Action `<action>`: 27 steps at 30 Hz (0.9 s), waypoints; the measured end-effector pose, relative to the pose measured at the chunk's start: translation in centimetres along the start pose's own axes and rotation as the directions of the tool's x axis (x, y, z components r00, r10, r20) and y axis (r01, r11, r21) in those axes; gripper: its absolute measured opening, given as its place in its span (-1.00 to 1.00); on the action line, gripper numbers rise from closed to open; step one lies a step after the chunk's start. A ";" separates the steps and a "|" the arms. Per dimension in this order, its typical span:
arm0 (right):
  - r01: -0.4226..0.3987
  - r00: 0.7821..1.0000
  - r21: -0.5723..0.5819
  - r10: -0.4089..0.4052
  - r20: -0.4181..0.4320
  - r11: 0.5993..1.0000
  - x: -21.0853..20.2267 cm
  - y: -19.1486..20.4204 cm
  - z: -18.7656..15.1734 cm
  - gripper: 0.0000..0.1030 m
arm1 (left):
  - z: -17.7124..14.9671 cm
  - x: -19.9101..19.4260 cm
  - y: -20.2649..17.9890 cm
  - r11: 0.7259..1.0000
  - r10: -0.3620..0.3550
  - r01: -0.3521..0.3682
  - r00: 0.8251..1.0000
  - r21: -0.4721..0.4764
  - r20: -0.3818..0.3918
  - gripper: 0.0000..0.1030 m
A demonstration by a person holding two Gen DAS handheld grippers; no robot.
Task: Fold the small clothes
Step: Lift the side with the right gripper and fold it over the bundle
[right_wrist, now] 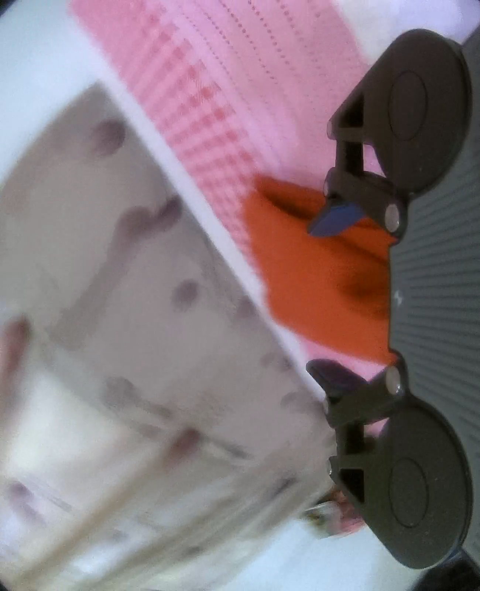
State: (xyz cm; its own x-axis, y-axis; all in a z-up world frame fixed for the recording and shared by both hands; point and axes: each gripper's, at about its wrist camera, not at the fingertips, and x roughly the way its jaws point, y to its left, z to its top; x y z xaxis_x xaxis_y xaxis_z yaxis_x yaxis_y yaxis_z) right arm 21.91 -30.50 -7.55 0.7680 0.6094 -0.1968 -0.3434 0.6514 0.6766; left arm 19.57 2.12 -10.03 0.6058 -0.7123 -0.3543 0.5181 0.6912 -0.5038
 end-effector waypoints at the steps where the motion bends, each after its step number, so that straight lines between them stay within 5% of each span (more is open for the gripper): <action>1: 0.015 0.999 -0.060 -0.017 -0.033 0.998 -0.2 1.1 -1.0 0.41 | -0.1 -0.3 0.2 1.000 0.007 -0.007 1.000 -0.017 0.005 1.00; 2: 0.033 0.997 -0.109 -0.040 -0.060 0.994 -0.2 2.0 -2.0 0.35 | -0.2 -0.6 0.5 0.999 0.015 -0.014 1.000 -0.030 0.011 1.00; 4: 0.107 0.983 -0.172 -0.131 -0.131 0.979 0.5 3.0 -4.0 -0.52 | -0.3 -1.1 0.6 0.999 0.037 -0.036 0.999 -0.036 0.023 1.00; 5: 0.138 0.976 -0.139 -0.159 -0.151 0.981 0.6 2.7 -4.6 -0.63 | -0.3 -1.3 0.6 0.998 0.058 -0.057 0.998 -0.026 0.032 1.00; 8: 0.082 0.988 0.150 -0.060 -0.143 0.985 -0.7 -0.5 -6.2 -0.66 | -0.4 -2.2 1.0 0.995 0.096 -0.095 0.994 -0.034 0.057 1.00; 12: -0.016 0.990 0.445 0.075 -0.116 0.895 -1.4 -4.7 -7.7 -0.72 | -0.2 -2.8 1.3 0.992 0.114 -0.106 0.988 -0.074 0.102 1.00; 16: 0.018 0.999 0.325 -0.006 -0.039 0.946 -3.8 -2.7 -5.6 -0.58 | -0.3 -2.6 0.8 0.994 0.105 -0.102 0.991 -0.038 0.083 1.00; 20: 0.047 0.997 0.059 -0.051 0.059 0.997 -4.5 2.2 -2.3 -0.57 | -0.5 -2.3 0.0 0.996 0.087 -0.089 0.993 0.023 0.077 1.00; 24: 0.096 0.995 -0.188 -0.096 0.011 0.977 -0.6 6.1 -0.8 -0.58 | -0.8 -2.2 -0.6 0.991 0.111 -0.116 0.991 0.061 0.069 0.99; 27: 0.217 0.968 -0.277 -0.243 -0.064 0.936 3.5 5.3 -1.4 -0.66 | -0.7 -1.9 -0.2 0.985 0.165 -0.166 0.986 0.050 0.041 0.98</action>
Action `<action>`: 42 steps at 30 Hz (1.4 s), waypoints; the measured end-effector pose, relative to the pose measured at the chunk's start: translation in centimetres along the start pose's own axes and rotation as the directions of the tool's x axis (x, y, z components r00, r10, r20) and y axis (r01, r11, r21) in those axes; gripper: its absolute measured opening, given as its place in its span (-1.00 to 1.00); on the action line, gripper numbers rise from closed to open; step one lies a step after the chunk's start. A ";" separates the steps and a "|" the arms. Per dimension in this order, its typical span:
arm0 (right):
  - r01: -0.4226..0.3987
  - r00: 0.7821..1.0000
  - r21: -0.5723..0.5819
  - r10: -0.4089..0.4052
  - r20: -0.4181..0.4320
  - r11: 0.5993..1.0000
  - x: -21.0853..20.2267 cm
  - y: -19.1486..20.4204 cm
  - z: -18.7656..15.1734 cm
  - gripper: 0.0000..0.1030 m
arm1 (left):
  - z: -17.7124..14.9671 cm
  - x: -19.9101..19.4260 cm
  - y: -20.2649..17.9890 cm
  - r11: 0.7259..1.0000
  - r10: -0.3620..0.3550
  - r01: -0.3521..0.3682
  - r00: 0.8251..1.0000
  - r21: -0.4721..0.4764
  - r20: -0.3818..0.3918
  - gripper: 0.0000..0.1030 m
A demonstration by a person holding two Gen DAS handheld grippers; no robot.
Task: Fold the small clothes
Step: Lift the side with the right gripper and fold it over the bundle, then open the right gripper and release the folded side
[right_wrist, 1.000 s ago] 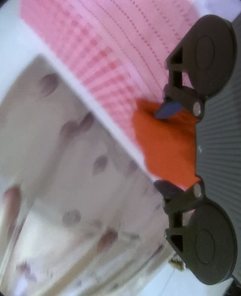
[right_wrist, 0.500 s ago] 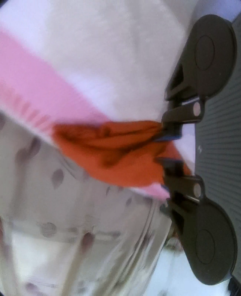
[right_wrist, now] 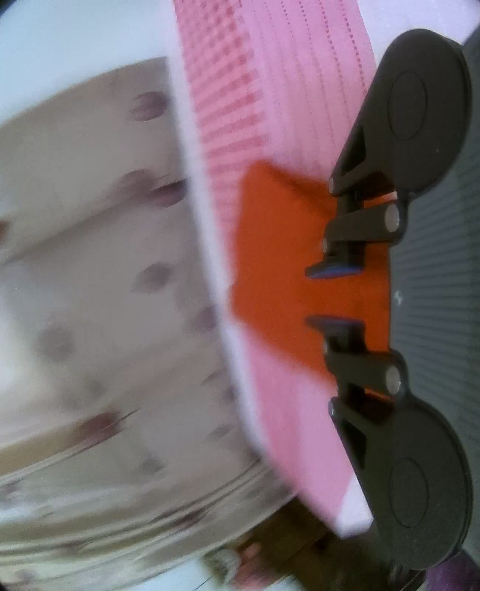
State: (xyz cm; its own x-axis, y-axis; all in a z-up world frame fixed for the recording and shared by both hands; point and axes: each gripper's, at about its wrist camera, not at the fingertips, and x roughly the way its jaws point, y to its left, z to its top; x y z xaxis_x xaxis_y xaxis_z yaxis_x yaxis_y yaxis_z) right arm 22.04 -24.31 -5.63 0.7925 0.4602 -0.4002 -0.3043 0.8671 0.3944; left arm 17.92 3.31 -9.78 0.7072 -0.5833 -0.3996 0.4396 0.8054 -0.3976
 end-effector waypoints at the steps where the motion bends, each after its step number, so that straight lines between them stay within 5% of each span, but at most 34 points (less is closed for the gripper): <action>1: 0.056 0.998 0.006 -0.056 -0.040 0.998 1.2 -0.5 -0.5 -0.70 | 0.0 0.2 0.3 1.000 0.023 -0.023 1.000 -0.013 -0.020 0.97; 2: 0.091 0.994 0.030 -0.089 -0.070 0.995 2.0 -1.7 -1.3 -0.70 | 0.1 0.2 0.7 0.999 0.042 -0.043 0.998 -0.031 -0.038 0.96; 4: -0.008 1.000 0.202 0.011 -0.017 0.979 1.5 -4.5 -2.5 -0.70 | 0.1 0.0 1.6 0.994 0.076 -0.079 0.996 -0.070 -0.053 0.94; 7: -0.089 0.996 0.294 0.088 0.016 0.952 1.1 -6.0 -3.1 -0.70 | 0.1 -1.3 2.0 0.994 0.078 -0.078 0.997 -0.083 0.004 0.93; 10: -0.152 0.987 0.283 0.163 -0.014 0.947 1.3 -5.9 -3.1 -0.69 | 0.1 -2.1 -0.3 0.998 0.056 -0.058 0.997 0.040 0.057 0.93; 13: -0.134 0.989 0.236 0.145 -0.031 0.963 1.2 -4.7 -3.2 -0.68 | -0.2 -1.0 -3.7 0.980 0.045 -0.047 0.999 0.193 0.013 0.93; 16: -0.141 0.988 0.251 0.153 -0.028 0.958 0.8 -4.8 -3.3 -0.68 | -0.8 1.7 -5.7 0.941 0.134 -0.100 0.987 0.323 -0.085 0.84; 21: -0.139 0.987 0.317 0.157 -0.033 0.938 0.2 -5.2 -3.6 -0.69 | -0.9 1.6 -3.0 0.946 0.223 -0.166 0.957 0.277 -0.188 0.77; 24: -0.142 0.986 0.349 0.162 -0.029 0.926 -1.3 -4.9 -4.8 -0.68 | -0.9 -0.1 -1.1 0.951 0.235 -0.192 0.958 0.242 -0.165 0.79; 26: -0.127 0.990 0.326 0.139 -0.015 0.937 -2.6 -4.4 -5.0 -0.64 | -0.8 -1.7 -0.3 0.963 0.198 -0.167 0.970 0.211 -0.139 0.71; 30: -0.121 0.988 0.201 0.099 0.121 0.972 -6.1 -2.6 -2.9 -0.05 | -0.1 -4.8 -0.3 0.988 0.068 -0.065 0.998 0.141 -0.014 0.87; 33: -0.128 0.982 0.130 0.108 0.155 0.983 -5.6 -1.5 0.5 -0.01 | 1.6 -4.5 -1.8 0.993 -0.005 -0.005 0.997 0.115 0.081 0.99; 38: -0.062 0.994 -0.034 0.065 0.093 0.997 0.8 0.3 5.7 -0.02 | 3.1 0.4 -3.5 0.994 -0.062 0.056 0.996 0.090 0.070 0.99; 42: -0.031 0.999 -0.100 0.027 -0.047 0.994 8.1 0.5 7.4 -0.04 | 1.7 3.1 -2.6 0.996 0.003 -0.002 1.000 0.086 -0.021 0.86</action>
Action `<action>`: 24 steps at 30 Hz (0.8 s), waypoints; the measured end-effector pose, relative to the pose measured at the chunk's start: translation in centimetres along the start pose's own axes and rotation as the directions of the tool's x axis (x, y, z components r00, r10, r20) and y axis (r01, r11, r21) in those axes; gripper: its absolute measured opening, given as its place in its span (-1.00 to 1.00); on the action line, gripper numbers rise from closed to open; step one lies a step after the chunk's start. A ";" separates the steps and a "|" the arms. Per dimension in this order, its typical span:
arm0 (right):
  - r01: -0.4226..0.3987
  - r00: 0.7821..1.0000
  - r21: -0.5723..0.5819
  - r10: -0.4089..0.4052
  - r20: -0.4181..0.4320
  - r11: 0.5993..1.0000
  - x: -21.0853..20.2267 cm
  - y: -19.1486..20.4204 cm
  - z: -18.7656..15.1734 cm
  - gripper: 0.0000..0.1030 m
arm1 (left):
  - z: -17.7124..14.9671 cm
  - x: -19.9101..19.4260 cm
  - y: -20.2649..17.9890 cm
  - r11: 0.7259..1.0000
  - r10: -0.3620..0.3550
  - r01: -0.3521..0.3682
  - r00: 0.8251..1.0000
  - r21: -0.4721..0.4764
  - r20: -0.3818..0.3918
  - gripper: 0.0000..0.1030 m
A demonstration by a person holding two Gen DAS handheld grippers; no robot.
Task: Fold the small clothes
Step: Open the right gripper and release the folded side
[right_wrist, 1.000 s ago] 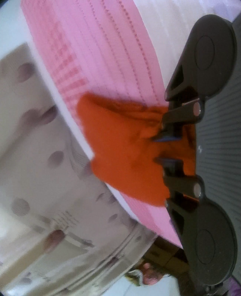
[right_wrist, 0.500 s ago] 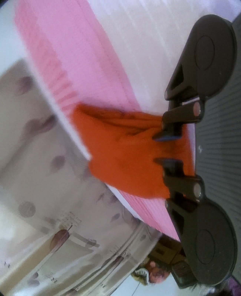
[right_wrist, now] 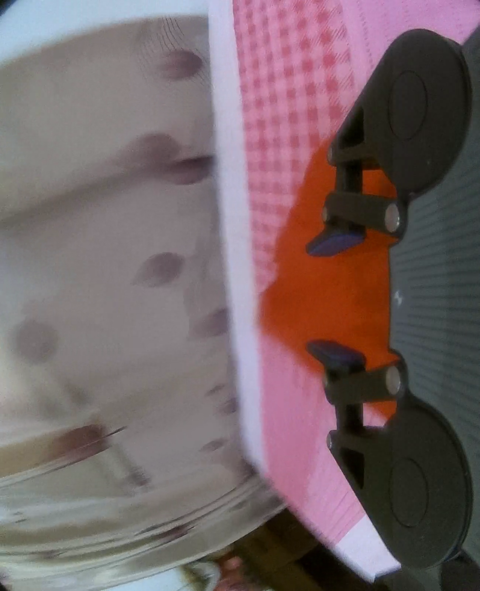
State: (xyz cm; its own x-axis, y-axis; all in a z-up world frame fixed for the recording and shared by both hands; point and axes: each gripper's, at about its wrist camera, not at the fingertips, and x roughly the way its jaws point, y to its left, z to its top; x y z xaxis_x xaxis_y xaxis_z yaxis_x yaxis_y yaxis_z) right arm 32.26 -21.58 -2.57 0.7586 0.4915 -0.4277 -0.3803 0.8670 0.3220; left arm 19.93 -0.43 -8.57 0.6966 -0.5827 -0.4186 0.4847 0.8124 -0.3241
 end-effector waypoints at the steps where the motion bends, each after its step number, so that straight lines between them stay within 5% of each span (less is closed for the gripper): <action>1: 0.025 0.999 -0.016 -0.026 -0.033 1.000 1.4 -0.1 -0.1 -0.05 | -0.5 -0.1 0.1 1.000 0.007 -0.007 1.000 0.011 -0.001 0.86; 3: 0.110 0.986 -0.050 -0.116 -0.123 0.993 4.9 -0.9 -0.5 -0.07 | -0.9 -0.3 0.1 1.000 0.000 0.000 1.000 0.018 -0.014 0.86; 5: 0.145 0.983 -0.052 -0.149 -0.105 0.988 6.4 -1.8 -1.2 -0.04 | -1.2 -0.5 0.4 1.000 -0.008 0.008 1.000 0.007 -0.018 0.86; 9: 0.079 0.996 0.100 -0.075 -0.044 0.992 5.4 -4.0 -1.6 -0.01 | -1.4 -0.7 1.2 0.999 -0.033 0.033 0.999 -0.039 -0.002 0.89; 14: -0.006 0.987 0.217 -0.029 0.155 0.976 -0.4 -4.4 -2.2 0.04 | -1.1 -0.4 0.8 0.999 -0.022 0.022 1.000 -0.028 0.004 0.94; 20: 0.173 0.984 0.001 -0.173 0.029 0.985 -0.5 -0.2 -5.5 0.02 | -1.2 -0.4 0.3 1.000 0.014 -0.014 1.000 -0.001 0.000 0.97; 24: 0.224 0.974 -0.073 -0.222 0.037 0.972 0.3 0.5 -6.6 0.13 | -1.2 -0.3 -0.2 0.998 0.059 -0.058 0.998 0.029 -0.004 1.00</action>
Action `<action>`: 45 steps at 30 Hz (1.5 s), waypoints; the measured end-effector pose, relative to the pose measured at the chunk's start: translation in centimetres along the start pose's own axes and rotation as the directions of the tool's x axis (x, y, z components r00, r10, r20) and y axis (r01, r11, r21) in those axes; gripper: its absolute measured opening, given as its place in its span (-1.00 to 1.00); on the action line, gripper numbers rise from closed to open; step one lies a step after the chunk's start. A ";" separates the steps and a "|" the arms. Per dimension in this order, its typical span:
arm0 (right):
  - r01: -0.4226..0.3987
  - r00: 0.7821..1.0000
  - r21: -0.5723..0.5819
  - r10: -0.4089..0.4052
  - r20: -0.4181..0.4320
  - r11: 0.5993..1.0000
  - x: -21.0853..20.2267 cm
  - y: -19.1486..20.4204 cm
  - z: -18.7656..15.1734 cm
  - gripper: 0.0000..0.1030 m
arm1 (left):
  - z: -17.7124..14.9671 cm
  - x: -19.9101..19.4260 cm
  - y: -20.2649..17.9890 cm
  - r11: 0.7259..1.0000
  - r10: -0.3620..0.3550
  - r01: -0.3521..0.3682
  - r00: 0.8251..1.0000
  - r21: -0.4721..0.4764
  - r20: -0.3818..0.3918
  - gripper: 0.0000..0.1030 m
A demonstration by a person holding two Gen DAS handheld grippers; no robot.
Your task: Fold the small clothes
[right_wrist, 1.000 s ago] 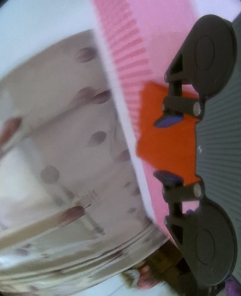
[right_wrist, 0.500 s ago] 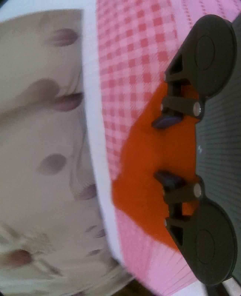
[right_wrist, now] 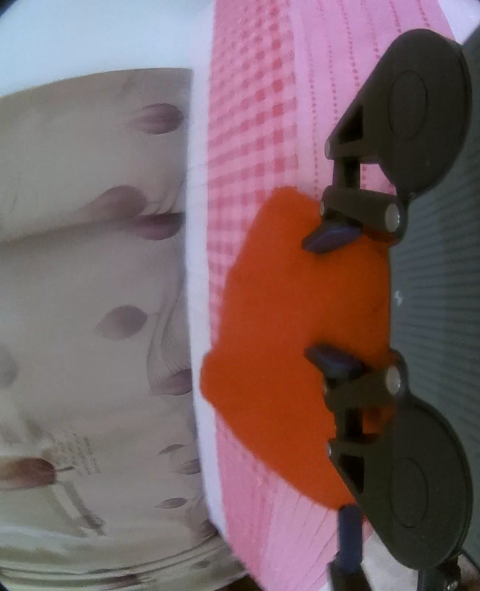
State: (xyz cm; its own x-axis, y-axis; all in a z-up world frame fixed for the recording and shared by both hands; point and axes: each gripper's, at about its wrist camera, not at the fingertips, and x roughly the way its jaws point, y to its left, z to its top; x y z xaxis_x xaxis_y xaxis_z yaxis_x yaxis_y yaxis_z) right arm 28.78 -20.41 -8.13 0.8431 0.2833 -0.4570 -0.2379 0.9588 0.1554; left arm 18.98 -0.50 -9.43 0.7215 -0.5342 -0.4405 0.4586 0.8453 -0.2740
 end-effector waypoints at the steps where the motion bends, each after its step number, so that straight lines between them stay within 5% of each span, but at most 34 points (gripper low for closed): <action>1: 0.007 1.000 0.003 -0.007 -0.012 1.000 0.1 0.1 0.3 0.14 | 0.0 0.0 -0.1 1.000 0.009 -0.009 1.000 0.008 -0.002 1.00; 9: 0.106 0.991 0.051 -0.110 0.078 0.993 -5.9 0.9 -1.8 0.15 | 0.0 0.1 0.0 0.998 0.058 -0.058 0.998 -0.001 0.001 1.00; 13: 0.161 0.987 0.038 -0.162 0.016 0.986 -6.4 1.2 -4.2 0.15 | 0.0 0.2 0.0 0.998 0.069 -0.069 0.998 0.002 -0.001 1.00; 17: 0.162 0.987 0.040 -0.160 -0.032 0.986 -5.6 1.2 -4.6 0.22 | 0.0 0.3 0.1 0.996 0.093 -0.093 0.996 -0.008 -0.003 1.00; 19: 0.150 0.988 0.079 -0.146 -0.047 0.986 -5.3 0.4 -4.5 0.41 | 0.1 0.4 0.5 0.994 0.108 -0.109 0.994 -0.030 -0.010 1.00; 26: 0.141 0.989 0.098 -0.136 -0.058 0.985 -5.3 0.2 -4.8 0.48 | 0.2 0.6 1.9 0.983 0.137 -0.141 0.990 -0.116 -0.041 1.00; 45: 0.190 0.981 0.099 -0.184 -0.065 0.977 -5.1 0.3 -4.8 0.78 | 0.3 0.6 1.8 0.975 0.191 -0.194 0.981 -0.105 -0.041 1.00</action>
State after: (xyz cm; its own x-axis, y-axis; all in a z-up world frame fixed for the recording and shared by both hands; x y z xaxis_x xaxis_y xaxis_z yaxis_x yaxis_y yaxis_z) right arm 22.06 -21.50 -9.95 0.8391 0.1032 -0.5341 -0.0246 0.9880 0.1523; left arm 20.38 0.65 -9.96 0.7740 -0.3626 -0.5192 0.2526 0.9286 -0.2720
